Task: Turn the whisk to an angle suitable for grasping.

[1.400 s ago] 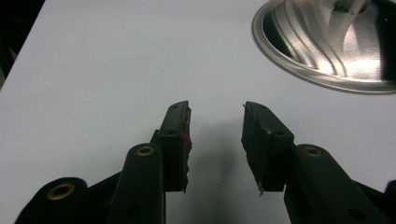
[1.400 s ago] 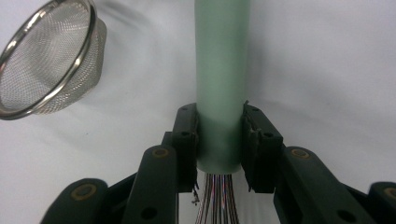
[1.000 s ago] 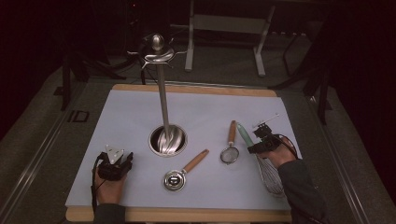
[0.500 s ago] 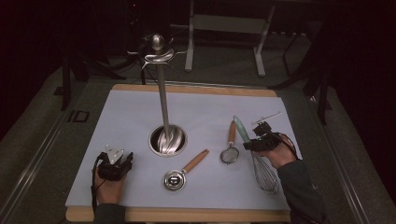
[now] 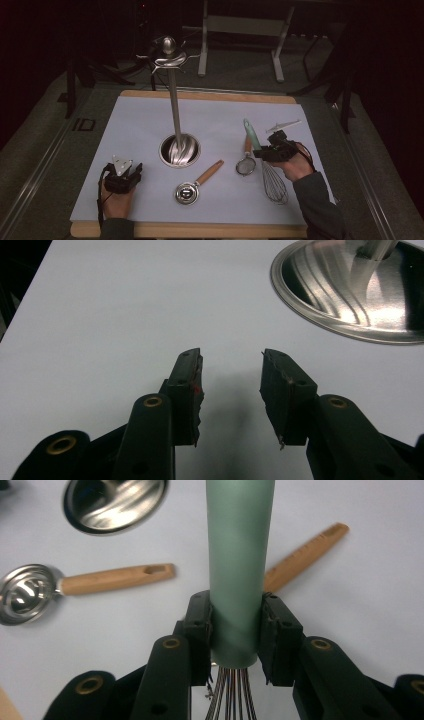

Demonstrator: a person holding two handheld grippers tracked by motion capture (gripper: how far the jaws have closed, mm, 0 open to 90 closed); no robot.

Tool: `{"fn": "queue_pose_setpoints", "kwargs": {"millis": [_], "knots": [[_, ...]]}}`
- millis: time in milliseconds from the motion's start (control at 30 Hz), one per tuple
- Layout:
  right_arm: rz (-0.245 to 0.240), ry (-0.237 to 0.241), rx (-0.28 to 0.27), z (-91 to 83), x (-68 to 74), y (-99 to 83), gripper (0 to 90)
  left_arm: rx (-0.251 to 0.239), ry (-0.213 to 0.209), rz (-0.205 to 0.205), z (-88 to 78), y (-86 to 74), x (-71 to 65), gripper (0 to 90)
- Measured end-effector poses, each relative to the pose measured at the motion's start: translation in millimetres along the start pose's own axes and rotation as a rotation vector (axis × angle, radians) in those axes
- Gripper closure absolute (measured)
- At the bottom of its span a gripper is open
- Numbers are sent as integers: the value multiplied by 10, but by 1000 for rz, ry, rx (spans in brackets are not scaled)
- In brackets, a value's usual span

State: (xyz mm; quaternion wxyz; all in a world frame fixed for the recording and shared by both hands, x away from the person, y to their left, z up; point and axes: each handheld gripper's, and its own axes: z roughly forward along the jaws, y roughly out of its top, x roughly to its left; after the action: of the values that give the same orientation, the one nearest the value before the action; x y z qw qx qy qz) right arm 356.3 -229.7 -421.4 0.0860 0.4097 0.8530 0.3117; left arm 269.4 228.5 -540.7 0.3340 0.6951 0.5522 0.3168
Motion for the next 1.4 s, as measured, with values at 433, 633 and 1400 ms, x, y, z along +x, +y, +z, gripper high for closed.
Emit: {"fn": "queue_pose_setpoints", "kwargs": {"millis": [433, 633, 1400], "knots": [[-9, 53, -69, -41, 125, 43, 693, -1, 1, -1, 0, 0, 0, 602], [-19, 86, -93, -41, 183, 72, 693, -4, 0, -6, -2, -2, 4, 600], [-46, 207, -198, -51, 381, 206, 693, -44, -4, -8, -42, -21, 9, 586]]}}
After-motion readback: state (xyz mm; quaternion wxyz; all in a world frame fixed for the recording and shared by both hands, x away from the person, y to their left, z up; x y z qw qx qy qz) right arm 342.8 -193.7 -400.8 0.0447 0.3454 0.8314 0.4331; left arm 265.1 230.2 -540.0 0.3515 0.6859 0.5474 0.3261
